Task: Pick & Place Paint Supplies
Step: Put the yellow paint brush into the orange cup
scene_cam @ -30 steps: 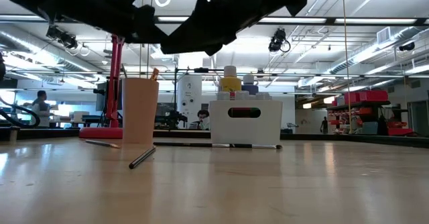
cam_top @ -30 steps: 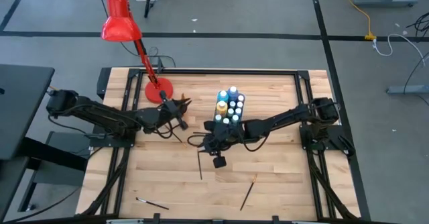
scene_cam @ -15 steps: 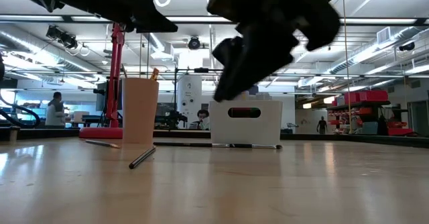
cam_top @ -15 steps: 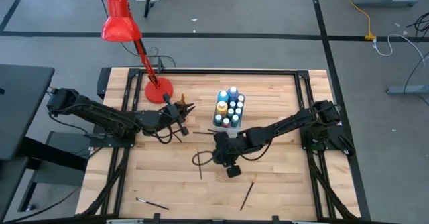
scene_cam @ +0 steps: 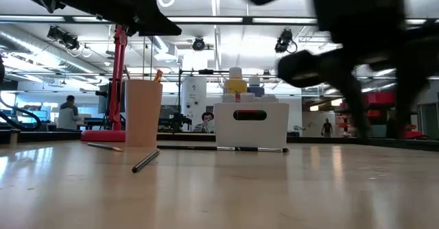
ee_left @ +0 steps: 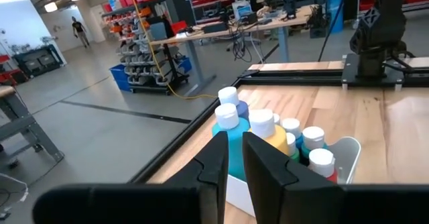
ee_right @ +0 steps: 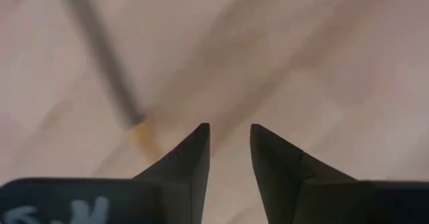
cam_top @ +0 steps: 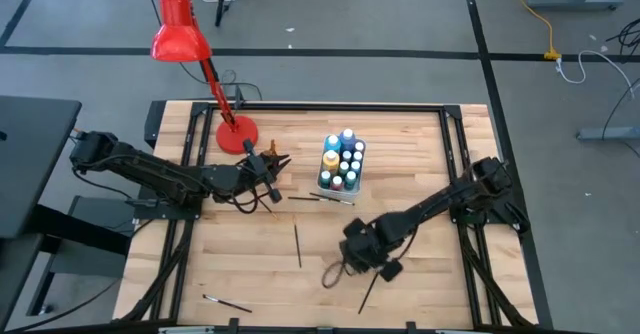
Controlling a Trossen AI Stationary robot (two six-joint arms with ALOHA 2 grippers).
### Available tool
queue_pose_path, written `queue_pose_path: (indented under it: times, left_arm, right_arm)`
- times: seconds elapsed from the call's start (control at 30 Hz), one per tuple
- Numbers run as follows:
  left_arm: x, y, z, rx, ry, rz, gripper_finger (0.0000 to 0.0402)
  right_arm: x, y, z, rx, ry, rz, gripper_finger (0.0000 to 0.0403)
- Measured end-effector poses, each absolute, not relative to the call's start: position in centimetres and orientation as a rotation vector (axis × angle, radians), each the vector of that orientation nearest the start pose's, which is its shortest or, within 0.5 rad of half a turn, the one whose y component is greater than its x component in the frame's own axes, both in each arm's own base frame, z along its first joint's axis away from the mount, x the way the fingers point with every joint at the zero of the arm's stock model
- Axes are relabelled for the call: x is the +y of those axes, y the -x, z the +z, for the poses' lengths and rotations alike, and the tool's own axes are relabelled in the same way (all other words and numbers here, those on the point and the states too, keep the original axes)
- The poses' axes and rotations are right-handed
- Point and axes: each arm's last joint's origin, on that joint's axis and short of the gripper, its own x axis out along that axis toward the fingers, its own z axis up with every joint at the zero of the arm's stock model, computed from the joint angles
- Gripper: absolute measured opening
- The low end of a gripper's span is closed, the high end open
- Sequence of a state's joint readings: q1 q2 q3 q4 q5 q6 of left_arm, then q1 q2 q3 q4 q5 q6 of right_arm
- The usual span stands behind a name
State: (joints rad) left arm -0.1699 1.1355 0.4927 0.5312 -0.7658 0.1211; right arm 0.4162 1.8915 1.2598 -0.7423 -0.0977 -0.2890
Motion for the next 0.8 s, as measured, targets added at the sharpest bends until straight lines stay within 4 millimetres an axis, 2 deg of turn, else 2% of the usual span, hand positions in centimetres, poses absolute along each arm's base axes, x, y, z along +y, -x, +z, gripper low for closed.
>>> queue_pose_path:
  times: [0.13,0.23,0.37,0.7,0.8]
  left_arm:
    - [-1.9,-22.9,23.3,0.138,-0.148,0.59,0.0055]
    - [-1.9,-22.9,23.3,0.136,-0.138,0.59,0.0055]
    - [-1.9,-22.9,23.3,0.135,-0.136,0.59,0.0055]
    - [-1.9,-22.9,23.3,0.129,-0.118,0.59,0.0055]
    - [-1.9,-22.9,23.3,0.13,-0.118,0.589,0.0055]
  right_arm:
    - [16.2,-30.3,16.2,1.415,0.526,0.728,0.0104]
    - [17.0,-29.4,16.1,1.441,0.573,0.772,0.0103]
    - [17.6,-29.3,16.1,1.411,0.603,0.767,0.0103]
    - [17.5,-29.5,16.1,1.394,0.626,0.743,0.0103]
    - [17.3,-29.2,15.3,1.389,0.616,0.744,0.0103]
